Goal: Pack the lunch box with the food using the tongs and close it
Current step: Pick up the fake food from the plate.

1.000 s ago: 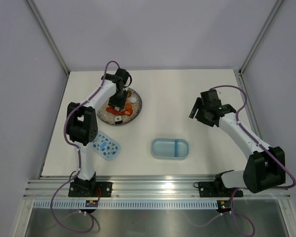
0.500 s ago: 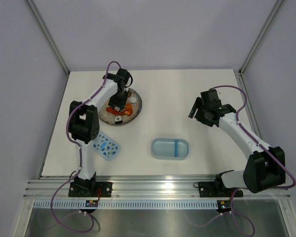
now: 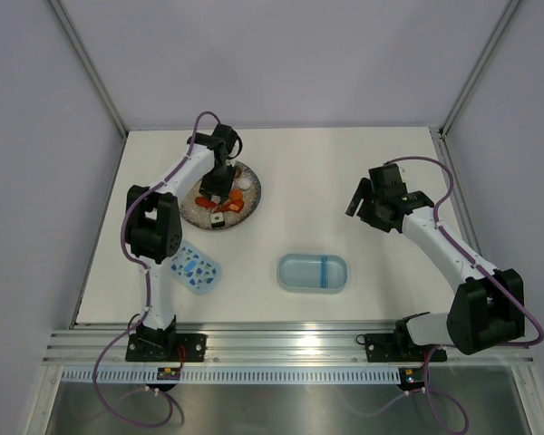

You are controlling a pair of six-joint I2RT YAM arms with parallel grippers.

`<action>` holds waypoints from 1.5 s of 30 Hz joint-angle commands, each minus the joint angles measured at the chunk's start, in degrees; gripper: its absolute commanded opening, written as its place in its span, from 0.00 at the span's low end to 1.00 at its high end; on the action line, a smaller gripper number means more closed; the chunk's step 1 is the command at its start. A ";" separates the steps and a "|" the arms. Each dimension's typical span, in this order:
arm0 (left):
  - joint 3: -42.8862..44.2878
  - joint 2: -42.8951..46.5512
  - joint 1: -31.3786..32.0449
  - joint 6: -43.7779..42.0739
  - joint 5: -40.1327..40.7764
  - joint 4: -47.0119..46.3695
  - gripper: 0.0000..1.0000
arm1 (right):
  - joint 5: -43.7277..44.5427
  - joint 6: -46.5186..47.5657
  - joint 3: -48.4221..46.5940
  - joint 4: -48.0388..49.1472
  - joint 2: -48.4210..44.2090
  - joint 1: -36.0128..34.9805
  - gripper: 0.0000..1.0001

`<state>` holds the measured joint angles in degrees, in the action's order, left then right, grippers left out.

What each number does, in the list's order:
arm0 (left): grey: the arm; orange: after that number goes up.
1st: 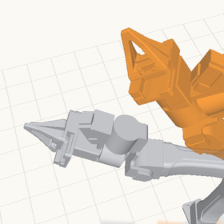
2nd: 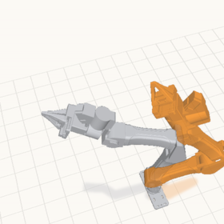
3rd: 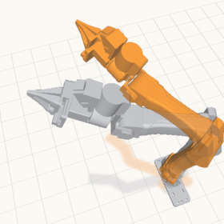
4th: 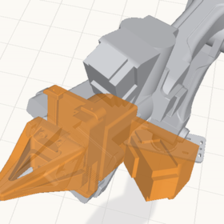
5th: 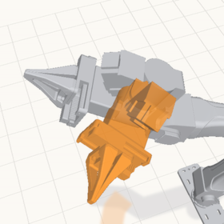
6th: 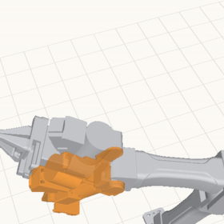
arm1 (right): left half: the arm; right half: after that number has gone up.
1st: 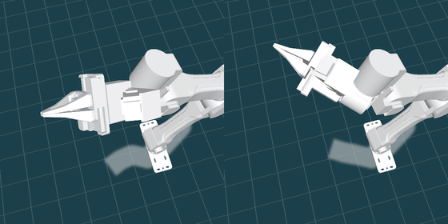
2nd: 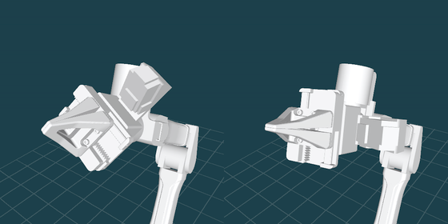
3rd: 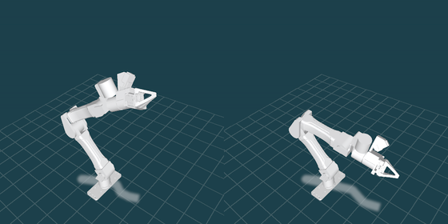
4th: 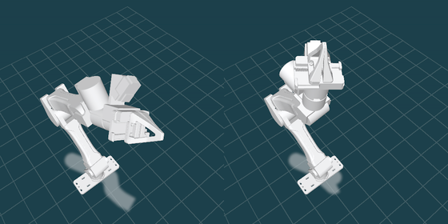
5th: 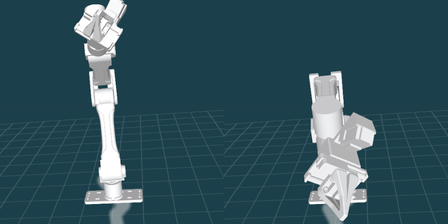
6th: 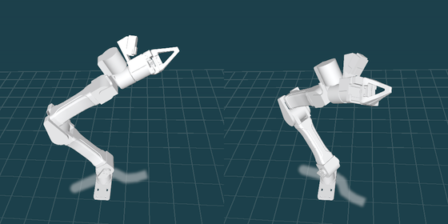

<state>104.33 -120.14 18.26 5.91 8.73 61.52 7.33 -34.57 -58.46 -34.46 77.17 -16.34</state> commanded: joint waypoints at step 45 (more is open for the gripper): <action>-2.73 19.05 -0.77 4.99 -6.71 -2.45 0.00 | -1.45 -1.38 1.42 1.94 -1.58 0.17 0.78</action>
<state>103.37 -105.27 16.75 10.37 3.53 60.62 6.33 -35.83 -56.84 -33.67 77.17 -16.34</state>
